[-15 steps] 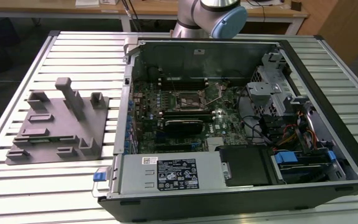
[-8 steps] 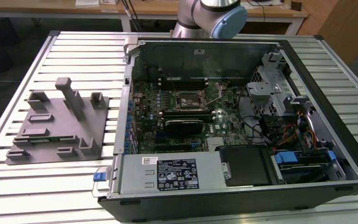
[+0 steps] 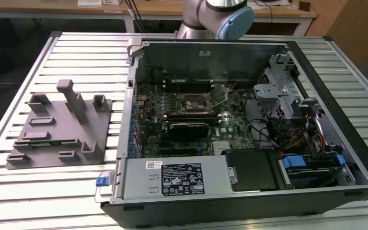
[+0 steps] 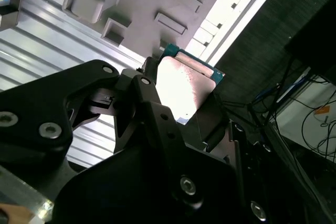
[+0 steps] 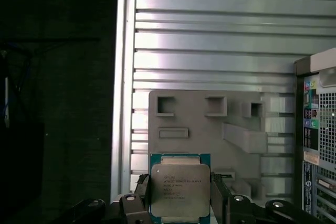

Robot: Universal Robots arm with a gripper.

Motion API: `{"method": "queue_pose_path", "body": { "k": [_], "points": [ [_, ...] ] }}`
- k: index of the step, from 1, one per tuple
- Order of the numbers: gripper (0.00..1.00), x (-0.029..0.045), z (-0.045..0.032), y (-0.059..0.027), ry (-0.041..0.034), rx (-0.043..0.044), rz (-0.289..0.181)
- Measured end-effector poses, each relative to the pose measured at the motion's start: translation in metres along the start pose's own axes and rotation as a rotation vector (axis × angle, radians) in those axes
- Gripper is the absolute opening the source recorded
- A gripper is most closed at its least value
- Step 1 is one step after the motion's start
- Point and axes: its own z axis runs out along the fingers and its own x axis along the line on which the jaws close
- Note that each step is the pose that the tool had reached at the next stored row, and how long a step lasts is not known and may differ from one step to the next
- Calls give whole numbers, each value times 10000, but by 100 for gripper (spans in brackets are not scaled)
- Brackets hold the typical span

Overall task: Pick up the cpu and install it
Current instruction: 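Pick up the cpu and move it towards the insertion slot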

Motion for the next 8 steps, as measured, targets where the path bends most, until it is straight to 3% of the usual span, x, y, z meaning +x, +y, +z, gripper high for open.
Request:
{"method": "queue_pose_path", "body": {
  "k": [8],
  "points": [
    [54, -1, -109, 13, -1, -1, -1]
  ]
}}
